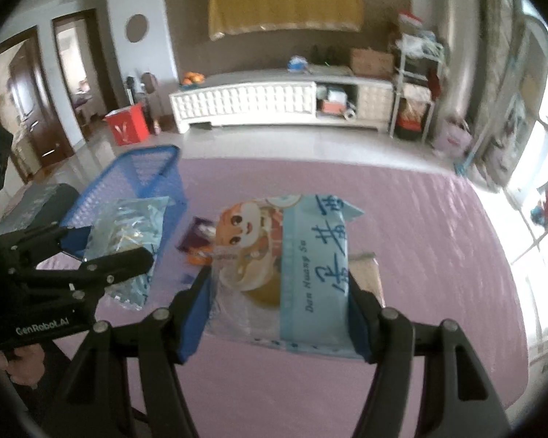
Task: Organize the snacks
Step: 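Carry both bags over the blue basket and open both grippers to drop them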
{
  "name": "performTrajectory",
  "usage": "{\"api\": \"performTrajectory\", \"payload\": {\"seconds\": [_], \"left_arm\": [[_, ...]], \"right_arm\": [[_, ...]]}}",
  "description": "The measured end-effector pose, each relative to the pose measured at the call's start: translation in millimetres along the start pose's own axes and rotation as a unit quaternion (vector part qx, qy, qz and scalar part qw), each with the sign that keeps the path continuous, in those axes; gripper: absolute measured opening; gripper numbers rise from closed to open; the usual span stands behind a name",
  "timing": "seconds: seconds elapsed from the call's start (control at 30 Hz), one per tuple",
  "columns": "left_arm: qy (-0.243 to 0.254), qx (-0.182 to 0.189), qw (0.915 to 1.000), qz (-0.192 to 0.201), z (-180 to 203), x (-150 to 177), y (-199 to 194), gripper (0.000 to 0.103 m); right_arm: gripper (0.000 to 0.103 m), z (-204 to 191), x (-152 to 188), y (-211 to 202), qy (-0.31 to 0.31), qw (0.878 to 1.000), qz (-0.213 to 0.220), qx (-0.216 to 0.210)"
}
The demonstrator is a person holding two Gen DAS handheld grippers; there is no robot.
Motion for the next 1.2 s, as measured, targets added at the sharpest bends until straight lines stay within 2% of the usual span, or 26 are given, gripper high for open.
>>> {"api": "performTrajectory", "payload": {"seconds": [0.3, 0.4, 0.57, 0.73, 1.2], "left_arm": [[-0.010, -0.051, 0.9984, 0.022, -92, 6, -63, 0.056], [-0.019, -0.046, 0.9985, 0.024, -112, 9, -72, 0.056], [-0.019, -0.064, 0.9975, 0.022, -146, 12, -77, 0.056], [-0.015, -0.072, 0.9972, 0.015, -173, 10, -67, 0.056], [-0.033, -0.056, 0.9975, -0.029, -240, 4, 19, 0.056]], "right_arm": [[0.070, -86, -26, 6, -0.043, 0.998, 0.011, -0.054], [0.070, -113, -24, 11, -0.058, 0.996, 0.011, -0.067], [0.070, -146, -28, 28, -0.082, 0.993, 0.002, -0.083], [0.070, -172, -32, 53, -0.098, 0.991, -0.012, -0.091], [0.070, -194, -52, 145, -0.117, 0.987, -0.067, -0.086]]}}
Point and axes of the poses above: each gripper's, at about its wrist camera, not at the fingertips, and y roughly the way its jaws point, z to its right, x to its underside, the point moved 10 cm from there along y, roughly the way its jaws point, and after that the axes turned 13 degrees about y, right-handed, at the moved point
